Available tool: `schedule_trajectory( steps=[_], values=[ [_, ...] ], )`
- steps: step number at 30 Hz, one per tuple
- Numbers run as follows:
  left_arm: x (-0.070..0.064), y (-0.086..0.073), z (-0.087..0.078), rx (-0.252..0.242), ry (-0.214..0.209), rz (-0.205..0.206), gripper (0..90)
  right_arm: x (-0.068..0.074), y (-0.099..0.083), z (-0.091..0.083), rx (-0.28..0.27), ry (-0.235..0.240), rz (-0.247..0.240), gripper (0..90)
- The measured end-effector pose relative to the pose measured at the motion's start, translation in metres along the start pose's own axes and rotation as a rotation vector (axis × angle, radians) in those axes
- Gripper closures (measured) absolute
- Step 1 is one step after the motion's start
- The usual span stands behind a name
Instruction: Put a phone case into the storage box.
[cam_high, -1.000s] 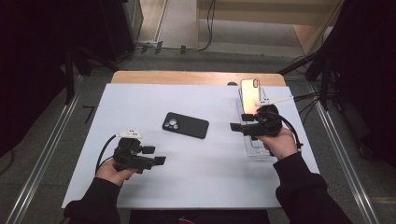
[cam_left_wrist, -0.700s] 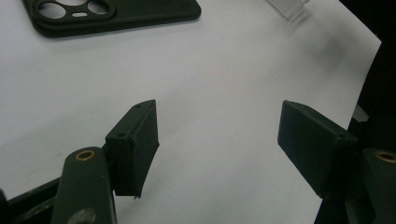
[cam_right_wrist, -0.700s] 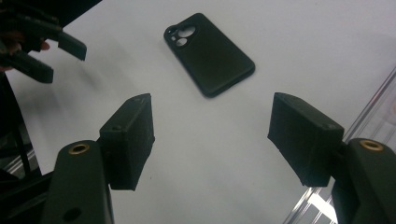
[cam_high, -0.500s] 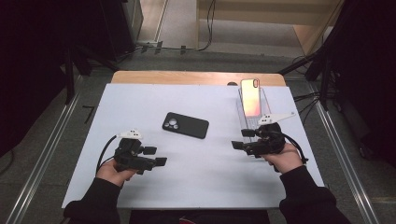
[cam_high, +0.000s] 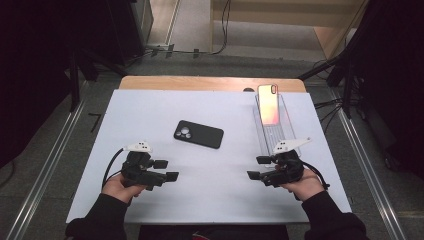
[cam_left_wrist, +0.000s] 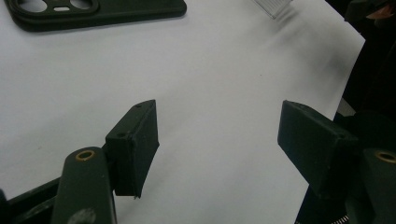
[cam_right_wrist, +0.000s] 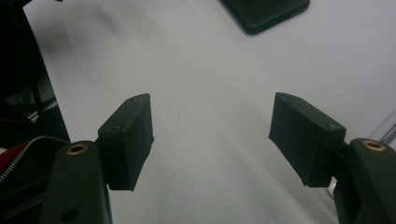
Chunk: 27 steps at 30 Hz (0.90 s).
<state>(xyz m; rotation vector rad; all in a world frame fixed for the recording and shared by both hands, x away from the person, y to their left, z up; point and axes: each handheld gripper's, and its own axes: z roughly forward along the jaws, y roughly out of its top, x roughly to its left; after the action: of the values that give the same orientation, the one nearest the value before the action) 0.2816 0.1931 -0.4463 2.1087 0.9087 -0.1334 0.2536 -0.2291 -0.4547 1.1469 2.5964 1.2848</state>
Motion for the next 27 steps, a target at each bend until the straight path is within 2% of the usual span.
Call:
schedule_trajectory(
  steps=[8,17,20,27],
  values=[
    [-0.0016,-0.0022,0.0006,0.003,-0.004,0.003,29.3,-0.0014,-0.0081,0.0028,0.030,0.009,0.005,27.4],
    [0.0015,-0.0022,-0.0009,-0.004,0.003,-0.008,29.3,-0.0005,-0.0066,0.0037,-0.013,0.006,0.002,26.3],
    [0.0013,-0.0019,-0.0009,-0.005,0.005,-0.009,29.3,-0.0014,-0.0053,0.0035,-0.015,-0.005,0.019,25.5],
    [0.0028,-0.0010,0.0002,0.000,0.013,-0.007,29.3,-0.0003,0.0011,0.0072,0.030,-0.006,0.059,23.5]
  ],
)
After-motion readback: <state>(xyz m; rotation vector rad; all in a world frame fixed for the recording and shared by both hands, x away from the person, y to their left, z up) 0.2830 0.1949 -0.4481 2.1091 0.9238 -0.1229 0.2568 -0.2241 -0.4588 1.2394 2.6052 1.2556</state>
